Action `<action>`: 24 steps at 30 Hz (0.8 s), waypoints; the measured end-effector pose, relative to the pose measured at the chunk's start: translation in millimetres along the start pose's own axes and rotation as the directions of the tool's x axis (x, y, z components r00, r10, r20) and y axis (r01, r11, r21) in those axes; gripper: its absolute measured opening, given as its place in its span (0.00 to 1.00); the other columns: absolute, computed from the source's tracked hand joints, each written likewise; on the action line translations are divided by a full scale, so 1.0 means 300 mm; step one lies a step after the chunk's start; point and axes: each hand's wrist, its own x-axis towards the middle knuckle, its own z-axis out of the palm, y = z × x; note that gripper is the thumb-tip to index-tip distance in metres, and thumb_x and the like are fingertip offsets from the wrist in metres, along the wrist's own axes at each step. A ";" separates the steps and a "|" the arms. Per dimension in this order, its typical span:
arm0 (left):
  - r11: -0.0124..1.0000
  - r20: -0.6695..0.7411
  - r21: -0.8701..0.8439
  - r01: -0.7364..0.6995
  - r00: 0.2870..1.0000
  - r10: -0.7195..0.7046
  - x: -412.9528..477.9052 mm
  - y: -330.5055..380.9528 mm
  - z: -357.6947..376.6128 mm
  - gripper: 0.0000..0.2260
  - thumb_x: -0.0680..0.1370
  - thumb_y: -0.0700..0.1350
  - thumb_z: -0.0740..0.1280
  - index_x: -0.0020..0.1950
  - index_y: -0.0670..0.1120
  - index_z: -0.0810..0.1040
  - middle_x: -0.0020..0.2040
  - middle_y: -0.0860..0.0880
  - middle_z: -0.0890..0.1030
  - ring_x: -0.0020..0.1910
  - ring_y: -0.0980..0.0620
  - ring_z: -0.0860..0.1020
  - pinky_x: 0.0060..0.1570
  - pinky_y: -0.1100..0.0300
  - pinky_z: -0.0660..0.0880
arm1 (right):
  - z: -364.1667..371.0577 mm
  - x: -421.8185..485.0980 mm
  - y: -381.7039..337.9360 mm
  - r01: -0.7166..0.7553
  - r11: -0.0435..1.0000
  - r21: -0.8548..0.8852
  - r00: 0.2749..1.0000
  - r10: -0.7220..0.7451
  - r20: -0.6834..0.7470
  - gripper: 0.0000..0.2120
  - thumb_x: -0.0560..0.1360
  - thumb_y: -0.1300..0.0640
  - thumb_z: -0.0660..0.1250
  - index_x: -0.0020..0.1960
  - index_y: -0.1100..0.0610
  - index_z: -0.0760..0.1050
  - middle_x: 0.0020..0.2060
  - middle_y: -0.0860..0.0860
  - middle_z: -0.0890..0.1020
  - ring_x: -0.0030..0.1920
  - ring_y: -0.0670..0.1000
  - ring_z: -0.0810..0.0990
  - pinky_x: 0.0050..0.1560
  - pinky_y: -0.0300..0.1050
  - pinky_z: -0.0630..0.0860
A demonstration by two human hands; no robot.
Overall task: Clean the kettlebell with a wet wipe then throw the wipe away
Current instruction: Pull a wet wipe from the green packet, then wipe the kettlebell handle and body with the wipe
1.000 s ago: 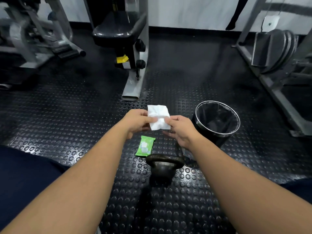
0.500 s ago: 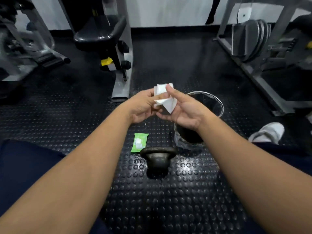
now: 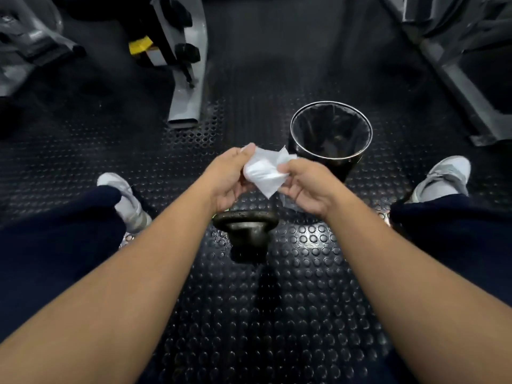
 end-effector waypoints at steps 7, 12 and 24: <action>0.986 -0.054 0.167 0.009 0.999 0.000 0.069 -0.129 -0.034 0.12 0.84 0.55 0.66 0.50 0.48 0.76 0.44 0.47 0.79 0.43 0.49 0.75 0.43 0.52 0.72 | -0.016 0.058 0.183 -0.130 0.960 0.250 0.986 0.152 -0.074 0.14 0.86 0.61 0.59 0.67 0.66 0.77 0.54 0.60 0.87 0.52 0.56 0.87 0.54 0.52 0.85; 0.990 -0.063 0.132 0.050 0.997 -0.042 0.062 -0.189 -0.060 0.13 0.82 0.56 0.69 0.47 0.48 0.76 0.45 0.44 0.79 0.44 0.46 0.75 0.42 0.50 0.72 | 0.000 0.080 0.243 -0.192 0.973 0.128 0.980 0.182 0.084 0.28 0.80 0.45 0.70 0.72 0.64 0.76 0.65 0.61 0.82 0.62 0.58 0.83 0.64 0.54 0.80; 0.995 -0.242 -0.043 -0.091 0.967 0.078 0.014 -0.156 -0.110 0.11 0.83 0.53 0.68 0.46 0.47 0.76 0.41 0.50 0.80 0.41 0.52 0.77 0.48 0.48 0.78 | -0.039 0.069 0.278 -0.184 0.980 -0.078 0.957 0.160 -0.243 0.17 0.76 0.78 0.63 0.62 0.66 0.76 0.60 0.63 0.81 0.50 0.56 0.85 0.37 0.41 0.83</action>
